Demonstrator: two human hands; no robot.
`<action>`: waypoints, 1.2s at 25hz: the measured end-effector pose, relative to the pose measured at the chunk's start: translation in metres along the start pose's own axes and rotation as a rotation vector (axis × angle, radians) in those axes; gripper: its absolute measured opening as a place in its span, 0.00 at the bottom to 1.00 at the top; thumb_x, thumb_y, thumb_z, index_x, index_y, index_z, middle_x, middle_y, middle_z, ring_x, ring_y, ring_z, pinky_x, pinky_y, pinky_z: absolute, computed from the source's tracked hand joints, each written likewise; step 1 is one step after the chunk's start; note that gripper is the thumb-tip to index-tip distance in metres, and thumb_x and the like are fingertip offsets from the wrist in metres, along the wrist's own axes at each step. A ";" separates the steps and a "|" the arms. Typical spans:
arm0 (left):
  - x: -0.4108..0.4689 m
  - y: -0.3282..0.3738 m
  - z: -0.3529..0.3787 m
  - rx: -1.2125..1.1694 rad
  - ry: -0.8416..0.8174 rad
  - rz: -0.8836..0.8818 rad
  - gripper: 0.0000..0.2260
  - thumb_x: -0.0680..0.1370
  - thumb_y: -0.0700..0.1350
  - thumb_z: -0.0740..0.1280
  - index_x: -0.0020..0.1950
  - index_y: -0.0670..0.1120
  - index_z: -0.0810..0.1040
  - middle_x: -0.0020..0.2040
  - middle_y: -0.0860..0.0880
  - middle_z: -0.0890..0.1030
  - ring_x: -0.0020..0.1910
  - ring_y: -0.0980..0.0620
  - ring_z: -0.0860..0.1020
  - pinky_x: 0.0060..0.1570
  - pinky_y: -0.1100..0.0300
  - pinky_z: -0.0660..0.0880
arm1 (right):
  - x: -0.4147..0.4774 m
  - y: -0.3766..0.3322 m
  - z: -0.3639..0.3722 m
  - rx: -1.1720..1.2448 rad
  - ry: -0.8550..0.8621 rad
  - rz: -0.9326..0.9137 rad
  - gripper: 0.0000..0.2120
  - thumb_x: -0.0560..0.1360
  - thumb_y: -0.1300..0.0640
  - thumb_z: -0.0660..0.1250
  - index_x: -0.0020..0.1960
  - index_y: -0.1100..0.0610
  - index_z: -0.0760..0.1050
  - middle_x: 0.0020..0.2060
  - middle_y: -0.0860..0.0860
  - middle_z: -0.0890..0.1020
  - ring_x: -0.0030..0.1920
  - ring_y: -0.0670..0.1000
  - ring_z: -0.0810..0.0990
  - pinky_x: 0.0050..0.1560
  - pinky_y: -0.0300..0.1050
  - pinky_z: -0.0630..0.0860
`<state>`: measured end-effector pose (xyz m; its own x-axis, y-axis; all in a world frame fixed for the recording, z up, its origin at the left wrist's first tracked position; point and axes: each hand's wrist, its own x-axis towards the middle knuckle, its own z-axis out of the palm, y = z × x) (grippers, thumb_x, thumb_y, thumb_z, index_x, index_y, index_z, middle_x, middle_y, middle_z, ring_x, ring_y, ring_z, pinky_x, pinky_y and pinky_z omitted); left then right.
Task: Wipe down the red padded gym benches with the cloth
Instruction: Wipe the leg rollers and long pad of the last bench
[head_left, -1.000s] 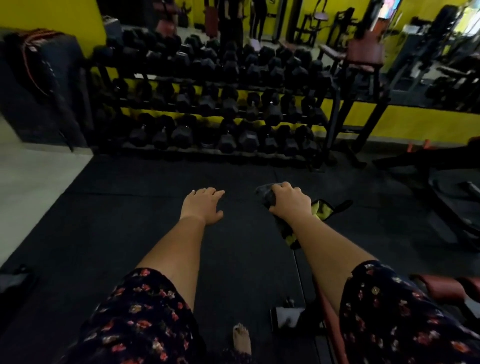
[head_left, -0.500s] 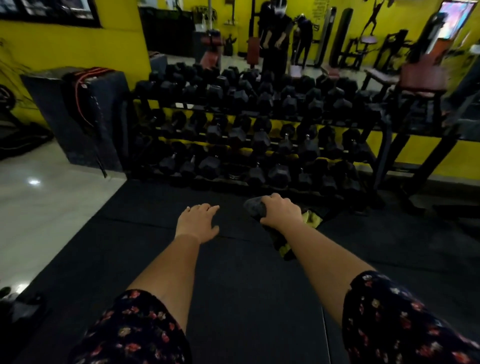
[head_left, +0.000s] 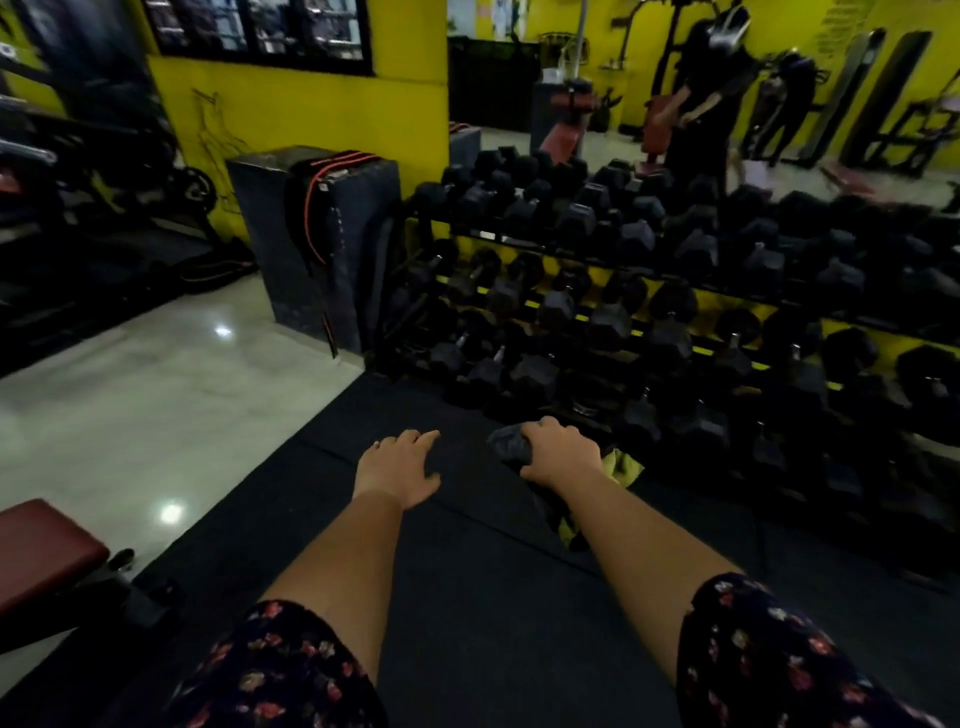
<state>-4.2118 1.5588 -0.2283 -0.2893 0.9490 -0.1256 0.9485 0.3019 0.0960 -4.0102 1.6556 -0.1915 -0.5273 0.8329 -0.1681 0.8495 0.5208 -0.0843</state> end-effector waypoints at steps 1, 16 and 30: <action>0.016 -0.017 -0.007 -0.017 -0.007 -0.031 0.31 0.80 0.57 0.61 0.80 0.55 0.54 0.74 0.50 0.66 0.69 0.44 0.70 0.66 0.48 0.67 | 0.026 -0.013 -0.004 -0.007 -0.004 -0.021 0.25 0.75 0.48 0.68 0.70 0.51 0.66 0.64 0.53 0.70 0.61 0.59 0.72 0.50 0.52 0.73; 0.133 -0.266 -0.054 -0.089 0.005 -0.530 0.30 0.79 0.57 0.61 0.80 0.56 0.55 0.75 0.49 0.66 0.69 0.45 0.70 0.60 0.50 0.72 | 0.312 -0.242 -0.024 0.015 -0.063 -0.422 0.23 0.74 0.48 0.68 0.66 0.51 0.69 0.61 0.53 0.71 0.60 0.59 0.73 0.51 0.52 0.75; 0.002 -0.451 -0.105 -0.253 0.146 -1.192 0.32 0.78 0.57 0.65 0.80 0.56 0.57 0.76 0.47 0.64 0.72 0.44 0.68 0.67 0.49 0.69 | 0.366 -0.550 -0.035 -0.096 -0.056 -1.183 0.23 0.73 0.50 0.68 0.67 0.48 0.70 0.60 0.52 0.74 0.59 0.58 0.75 0.46 0.49 0.71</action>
<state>-4.6541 1.4337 -0.1678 -0.9858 0.0631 -0.1556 0.0333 0.9817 0.1873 -4.6709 1.6802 -0.1720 -0.9800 -0.1828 -0.0782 -0.1705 0.9751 -0.1421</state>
